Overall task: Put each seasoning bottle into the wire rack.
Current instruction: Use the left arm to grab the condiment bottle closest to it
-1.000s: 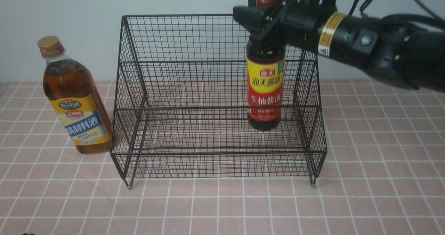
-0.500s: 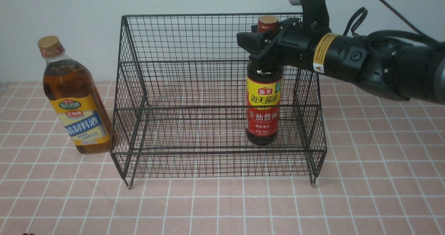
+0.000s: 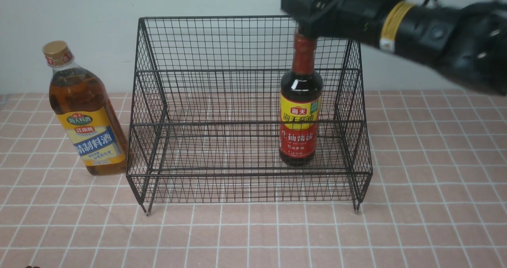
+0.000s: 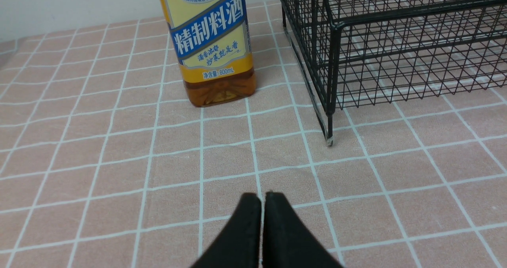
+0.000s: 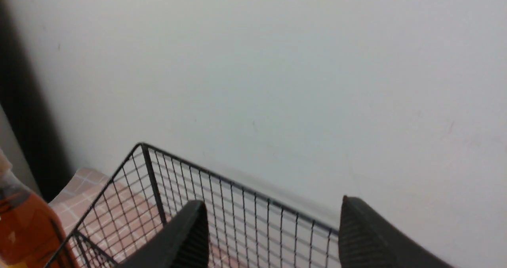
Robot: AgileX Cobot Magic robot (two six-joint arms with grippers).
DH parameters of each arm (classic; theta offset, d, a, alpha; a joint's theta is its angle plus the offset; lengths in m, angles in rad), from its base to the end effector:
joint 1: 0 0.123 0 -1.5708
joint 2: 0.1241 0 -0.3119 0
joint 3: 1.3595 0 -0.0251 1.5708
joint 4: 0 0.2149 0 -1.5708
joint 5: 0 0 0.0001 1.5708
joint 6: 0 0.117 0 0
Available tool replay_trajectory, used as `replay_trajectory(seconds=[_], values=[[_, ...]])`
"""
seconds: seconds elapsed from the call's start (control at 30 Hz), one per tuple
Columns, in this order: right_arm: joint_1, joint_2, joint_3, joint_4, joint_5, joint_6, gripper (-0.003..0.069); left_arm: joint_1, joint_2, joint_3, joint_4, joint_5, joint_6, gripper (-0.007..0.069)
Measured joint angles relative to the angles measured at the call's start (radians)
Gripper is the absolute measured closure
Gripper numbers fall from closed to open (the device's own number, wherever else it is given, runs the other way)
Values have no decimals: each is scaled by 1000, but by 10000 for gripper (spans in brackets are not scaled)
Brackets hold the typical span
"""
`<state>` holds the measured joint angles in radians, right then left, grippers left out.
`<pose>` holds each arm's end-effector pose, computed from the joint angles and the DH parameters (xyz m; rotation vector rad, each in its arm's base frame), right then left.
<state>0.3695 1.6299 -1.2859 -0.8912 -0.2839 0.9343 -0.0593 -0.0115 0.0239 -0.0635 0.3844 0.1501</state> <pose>0.3498 0.1627 0.3907 -0.4211 1.6152 0.5093 0.0137 -0.0036 0.1635 0.1576 1.8730 -0.0005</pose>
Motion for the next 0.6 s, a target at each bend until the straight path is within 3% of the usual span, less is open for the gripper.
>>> replay_trajectory(seconds=[0.23,0.3,0.43,0.53,0.6], values=[[-1,-246,0,4,295,-52,272,0,0,0,0,0,0,631],[-1,-337,0,12,444,-95,322,0,0,0,0,0,0,631],[-1,-506,-3,52,755,-202,497,0,0,0,0,0,0,631],[-1,-620,-5,131,1003,-308,622,0,0,0,0,0,0,631],[-1,-705,-6,211,1191,-397,658,0,0,0,0,0,0,631]])
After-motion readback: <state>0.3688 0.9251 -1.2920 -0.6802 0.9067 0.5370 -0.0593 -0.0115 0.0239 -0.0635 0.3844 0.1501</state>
